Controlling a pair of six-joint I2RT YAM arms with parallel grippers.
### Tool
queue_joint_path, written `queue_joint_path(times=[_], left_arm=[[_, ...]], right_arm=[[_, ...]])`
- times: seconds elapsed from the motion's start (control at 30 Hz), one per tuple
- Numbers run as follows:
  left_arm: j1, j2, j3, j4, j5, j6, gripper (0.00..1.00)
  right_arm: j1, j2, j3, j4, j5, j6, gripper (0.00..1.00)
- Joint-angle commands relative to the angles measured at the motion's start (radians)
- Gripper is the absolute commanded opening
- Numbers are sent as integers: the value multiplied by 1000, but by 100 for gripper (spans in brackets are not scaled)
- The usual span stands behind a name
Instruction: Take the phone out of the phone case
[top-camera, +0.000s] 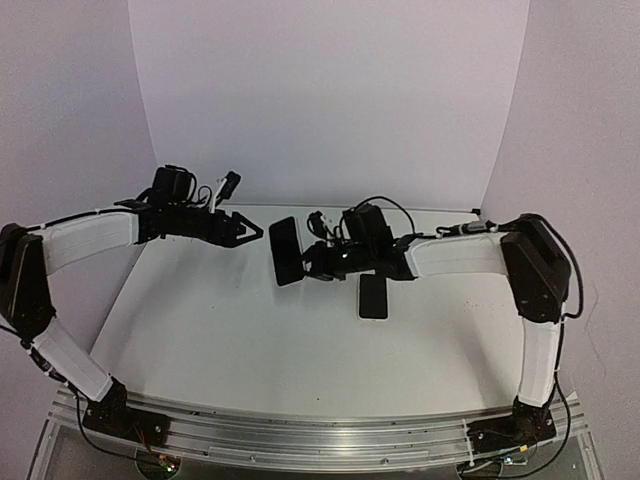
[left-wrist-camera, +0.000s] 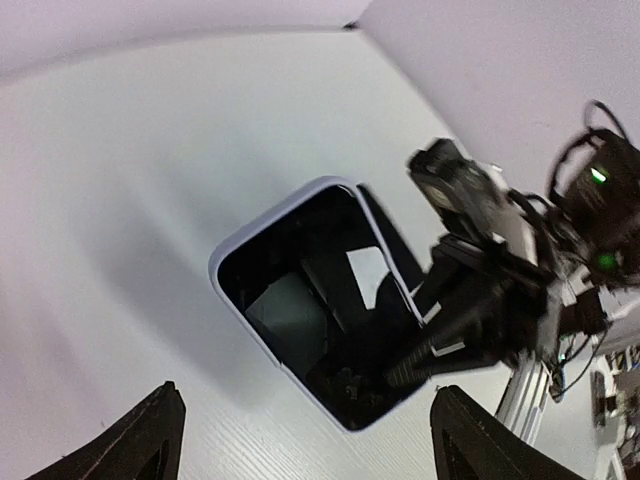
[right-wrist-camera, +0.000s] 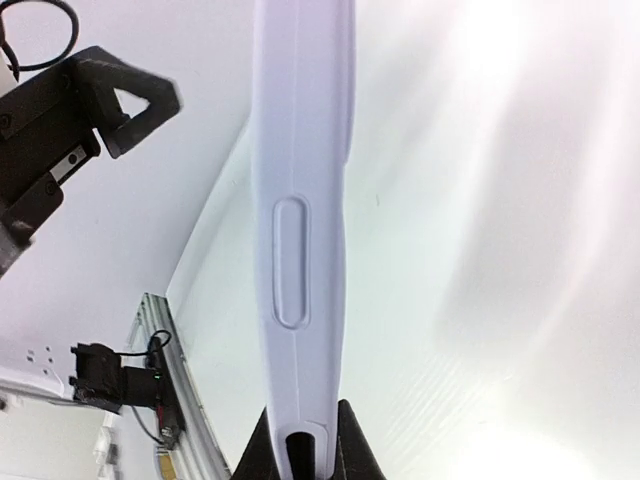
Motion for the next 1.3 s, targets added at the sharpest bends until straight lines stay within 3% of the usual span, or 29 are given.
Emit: queue_joint_path(times=[0.0, 0.07, 0.2, 0.27, 0.33, 0.47, 0.6, 0.7, 0.83, 0.93, 1.1, 1.27], left_arm=[[-5, -146, -74, 161, 266, 246, 87], [-5, -178, -88, 205, 288, 271, 85], [-5, -258, -65, 230, 263, 592, 88], [-4, -267, -3, 95, 293, 780, 90], [-4, -263, 51, -71, 409, 957, 91], [-20, -274, 40, -47, 539, 939, 91], [-49, -269, 97, -68, 473, 1021, 91], [-50, -259, 153, -158, 417, 1175, 91], [-54, -270, 132, -113, 447, 1207, 91], [-116, -296, 65, 11, 464, 1210, 89], [-180, -285, 1, 311, 410, 1121, 80], [-204, -262, 11, 388, 392, 1102, 69]], right_arm=[[-15, -231, -16, -4, 60, -311, 0], [-16, -274, 6, -70, 76, -383, 0], [-14, -390, -15, -192, 134, -654, 0], [-14, -472, -122, -88, 102, -858, 0], [-13, -543, -226, 71, 47, -1020, 0], [-13, -572, -202, 121, 0, -1235, 0], [-7, -587, -164, 57, 86, -1466, 0], [-7, -609, -169, -3, 150, -1651, 0], [-6, -638, -175, 63, 57, -1662, 0], [-6, -633, -163, 120, -45, -1638, 0], [-5, -611, -156, 167, -76, -1635, 0], [-4, -595, -142, 171, -85, -1620, 0]])
